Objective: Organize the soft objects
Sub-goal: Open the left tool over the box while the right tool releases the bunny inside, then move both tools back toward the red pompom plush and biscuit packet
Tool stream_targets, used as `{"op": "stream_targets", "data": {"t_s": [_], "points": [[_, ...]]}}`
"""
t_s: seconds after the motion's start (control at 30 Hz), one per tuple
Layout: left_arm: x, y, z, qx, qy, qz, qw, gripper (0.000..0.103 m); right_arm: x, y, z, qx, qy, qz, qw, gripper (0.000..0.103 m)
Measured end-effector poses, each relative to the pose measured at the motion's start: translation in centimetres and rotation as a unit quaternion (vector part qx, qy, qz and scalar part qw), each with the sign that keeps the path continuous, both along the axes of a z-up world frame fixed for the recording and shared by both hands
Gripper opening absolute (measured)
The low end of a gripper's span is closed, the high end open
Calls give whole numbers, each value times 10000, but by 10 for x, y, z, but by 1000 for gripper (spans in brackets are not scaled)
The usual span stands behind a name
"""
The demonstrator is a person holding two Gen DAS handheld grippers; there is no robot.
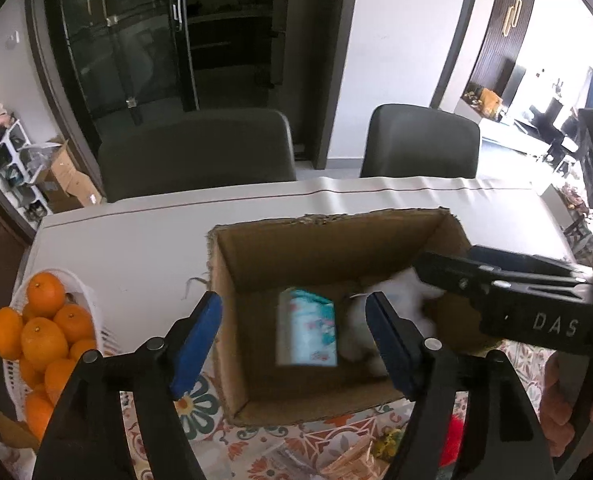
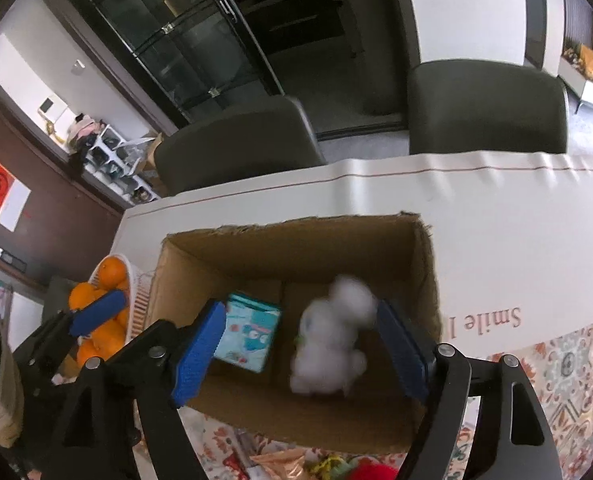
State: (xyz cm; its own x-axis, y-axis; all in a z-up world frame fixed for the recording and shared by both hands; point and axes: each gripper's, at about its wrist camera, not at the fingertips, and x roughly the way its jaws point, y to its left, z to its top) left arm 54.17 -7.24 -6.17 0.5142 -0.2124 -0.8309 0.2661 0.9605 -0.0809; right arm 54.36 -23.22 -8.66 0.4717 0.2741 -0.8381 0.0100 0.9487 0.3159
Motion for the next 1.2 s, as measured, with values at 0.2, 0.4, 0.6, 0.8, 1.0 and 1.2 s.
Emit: {"op": "stream_targets", "data": {"t_s": [0.2, 0.4, 0.6, 0.8, 1.0, 1.2], "points": [[-14, 9, 10, 181, -224, 198, 9994, 74, -14, 0, 15, -317, -212, -189, 9991, 79], [-37, 20, 27, 128, -289, 510, 9982, 74, -37, -2, 37, -389, -372, -433, 9976, 79], [-66, 26, 42, 143, -401, 583, 9974, 74, -68, 4, 55, -607, -592, -463, 9953, 79], [-95, 29, 47, 223, -381, 521, 9977, 74, -97, 7, 63, -779, -667, -421, 9938, 79], [-120, 27, 42, 102, -231, 446, 9987, 74, -124, 4, 59, -744, -583, -453, 9945, 79], [-138, 21, 27, 89, -32, 293, 9995, 74, -146, -1, 48, -790, -478, -525, 9943, 79]]}}
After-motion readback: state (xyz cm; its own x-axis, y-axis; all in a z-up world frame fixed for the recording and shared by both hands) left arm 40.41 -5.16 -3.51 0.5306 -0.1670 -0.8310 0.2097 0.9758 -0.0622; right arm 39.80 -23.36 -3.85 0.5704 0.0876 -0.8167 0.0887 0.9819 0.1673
